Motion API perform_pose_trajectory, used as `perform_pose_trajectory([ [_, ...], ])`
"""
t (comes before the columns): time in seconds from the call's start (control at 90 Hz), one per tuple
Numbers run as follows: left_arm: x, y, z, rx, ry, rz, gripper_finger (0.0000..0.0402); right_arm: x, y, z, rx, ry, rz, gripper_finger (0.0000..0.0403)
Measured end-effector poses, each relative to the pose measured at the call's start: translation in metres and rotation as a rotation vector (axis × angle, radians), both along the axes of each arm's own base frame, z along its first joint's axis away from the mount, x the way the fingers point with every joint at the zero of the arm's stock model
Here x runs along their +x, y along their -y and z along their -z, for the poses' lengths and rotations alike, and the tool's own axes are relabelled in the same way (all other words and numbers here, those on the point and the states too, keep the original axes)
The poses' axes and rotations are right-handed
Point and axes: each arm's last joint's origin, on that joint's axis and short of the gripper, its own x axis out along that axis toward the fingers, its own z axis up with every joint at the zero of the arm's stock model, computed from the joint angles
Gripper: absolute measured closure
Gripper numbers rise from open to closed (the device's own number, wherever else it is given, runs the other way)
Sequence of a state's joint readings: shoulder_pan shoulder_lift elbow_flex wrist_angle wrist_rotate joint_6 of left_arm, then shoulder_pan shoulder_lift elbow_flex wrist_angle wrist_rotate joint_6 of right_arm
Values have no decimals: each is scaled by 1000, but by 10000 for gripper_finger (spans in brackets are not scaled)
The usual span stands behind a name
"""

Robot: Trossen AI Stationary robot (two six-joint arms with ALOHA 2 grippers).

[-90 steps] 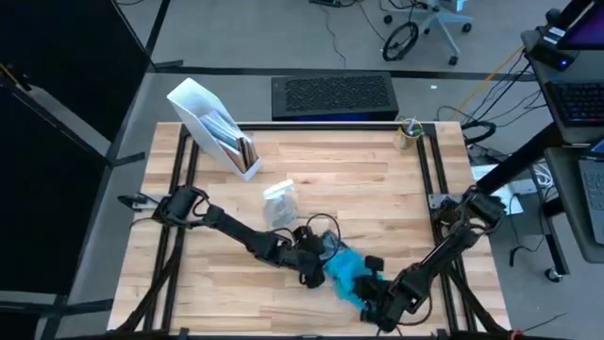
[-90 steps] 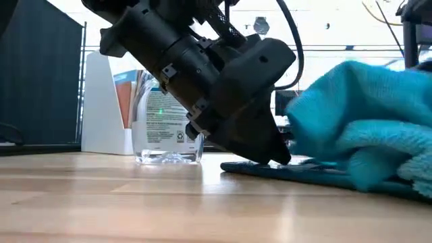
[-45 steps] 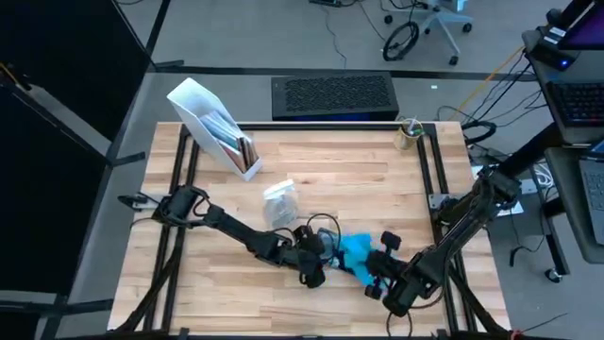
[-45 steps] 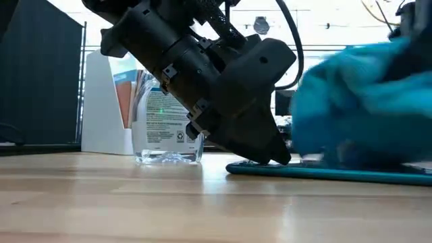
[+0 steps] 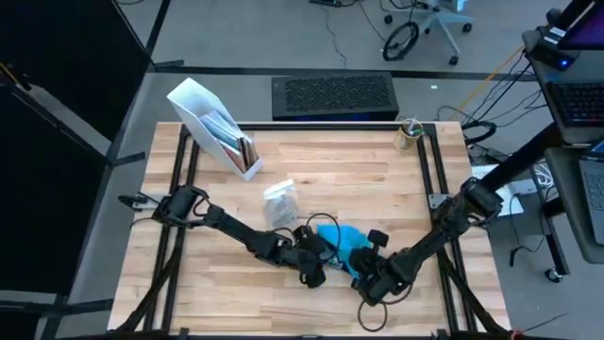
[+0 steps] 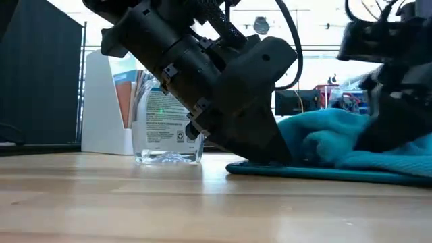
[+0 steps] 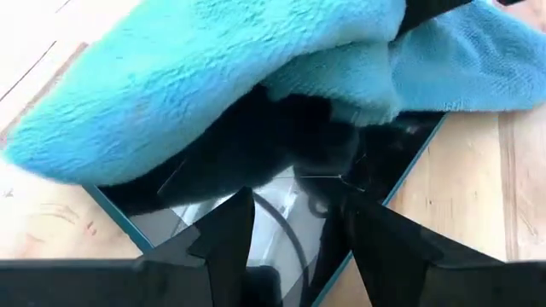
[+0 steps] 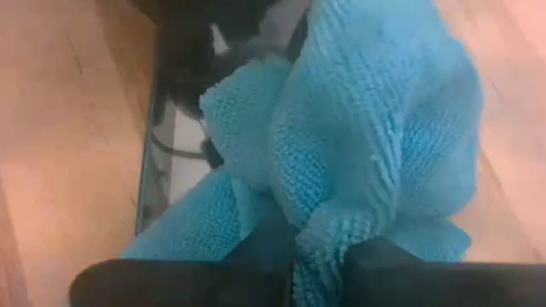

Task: Apply microfiber cloth
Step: Wipe the blue tablet with a blue microfiber cloth, then spray the back of the blue tablet with the spray bottle

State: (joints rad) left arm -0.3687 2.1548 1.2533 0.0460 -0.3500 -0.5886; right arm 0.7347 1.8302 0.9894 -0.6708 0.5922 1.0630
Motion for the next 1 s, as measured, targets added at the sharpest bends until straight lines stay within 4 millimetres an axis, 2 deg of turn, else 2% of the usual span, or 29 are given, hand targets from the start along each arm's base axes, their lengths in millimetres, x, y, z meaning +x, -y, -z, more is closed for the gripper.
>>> perform_pose_trajectory([
  [0.322,-1,0,1,5,-14,2,226,-57,-18,-4,-6,-198,74,399],
  [0.4,-1,0,1,5,-13,1,226,-70,-16,-13,-45,-238,138,399],
  [0.489,-1,0,0,12,-13,10,226,-84,-10,-35,-85,-255,228,399],
  [0.656,-3,15,-4,68,-27,140,226,-101,3,-62,-52,-320,394,393],
  [0.756,-8,24,-13,73,-23,201,226,-107,8,-76,29,-346,426,362],
  [0.878,-15,29,-26,96,-23,229,226,-112,15,-97,127,-304,431,297],
  [1.0,-21,33,-53,91,31,232,226,-114,20,-120,231,-258,400,226],
])
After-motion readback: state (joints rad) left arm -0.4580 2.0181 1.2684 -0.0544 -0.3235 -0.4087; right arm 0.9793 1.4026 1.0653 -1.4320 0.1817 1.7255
